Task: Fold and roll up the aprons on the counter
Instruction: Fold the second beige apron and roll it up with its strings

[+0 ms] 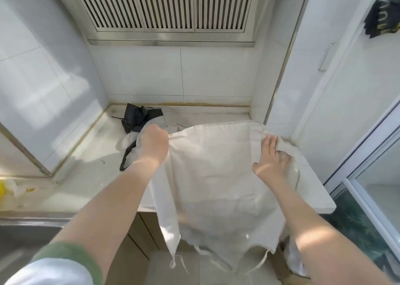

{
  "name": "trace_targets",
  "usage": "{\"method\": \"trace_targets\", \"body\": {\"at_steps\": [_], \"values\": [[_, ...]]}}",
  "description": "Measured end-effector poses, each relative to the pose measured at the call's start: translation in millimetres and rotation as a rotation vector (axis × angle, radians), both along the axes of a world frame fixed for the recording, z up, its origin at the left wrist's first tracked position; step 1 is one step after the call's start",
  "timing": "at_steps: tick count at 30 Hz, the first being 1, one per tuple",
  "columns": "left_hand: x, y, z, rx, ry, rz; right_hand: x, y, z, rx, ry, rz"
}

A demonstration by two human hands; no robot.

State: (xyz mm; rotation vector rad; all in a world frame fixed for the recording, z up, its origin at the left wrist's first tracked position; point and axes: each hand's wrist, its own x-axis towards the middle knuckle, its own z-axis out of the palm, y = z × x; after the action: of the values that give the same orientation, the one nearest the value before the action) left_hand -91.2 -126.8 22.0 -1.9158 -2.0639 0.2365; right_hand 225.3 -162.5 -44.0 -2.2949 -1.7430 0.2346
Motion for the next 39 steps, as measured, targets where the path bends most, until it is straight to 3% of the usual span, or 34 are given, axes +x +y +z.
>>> {"method": "trace_targets", "body": {"at_steps": [3,7,9,14,17,20,24,27,33,36,39], "values": [[-1.2,48.4,1.1,-0.102,-0.133,0.086,11.3,51.0,-15.6,-0.088,-0.08,0.047],[-0.1,114.1,-10.4,-0.148,-0.529,0.195,27.0,112.5,-37.9,-0.219,-0.099,0.147],[7.1,144.3,-21.1,-0.249,-0.578,0.233,33.7,142.0,-50.8,-0.325,-0.159,0.185],[27.5,213.6,-55.1,-0.031,-0.843,0.418,29.5,222.5,-72.7,-0.357,-0.318,0.265],[34.8,245.6,-72.2,0.073,-1.045,0.357,23.8,258.4,-84.6,-0.305,-0.392,0.316],[35.1,276.4,-87.2,0.015,-1.222,0.104,23.3,310.4,-92.0,-0.171,-0.431,0.316],[35.6,305.0,-115.0,-0.27,-0.9,-0.181,14.0,363.1,-96.8,-0.108,-0.273,0.316],[63.3,305.2,-131.6,-0.389,-0.843,-0.31,-7.3,369.0,-101.8,-0.13,-0.175,0.204],[91.3,269.9,-198.3,-0.733,-0.556,-0.201,-64.8,321.8,-139.6,-0.195,0.183,0.262],[74.8,269.8,-216.4,-0.807,-0.476,-0.204,-65.9,301.0,-158.5,-0.302,0.05,0.447],[66.6,273.9,-218.4,-0.846,-0.446,-0.176,-50.3,290.4,-166.4,-0.284,-0.034,0.464]]}}
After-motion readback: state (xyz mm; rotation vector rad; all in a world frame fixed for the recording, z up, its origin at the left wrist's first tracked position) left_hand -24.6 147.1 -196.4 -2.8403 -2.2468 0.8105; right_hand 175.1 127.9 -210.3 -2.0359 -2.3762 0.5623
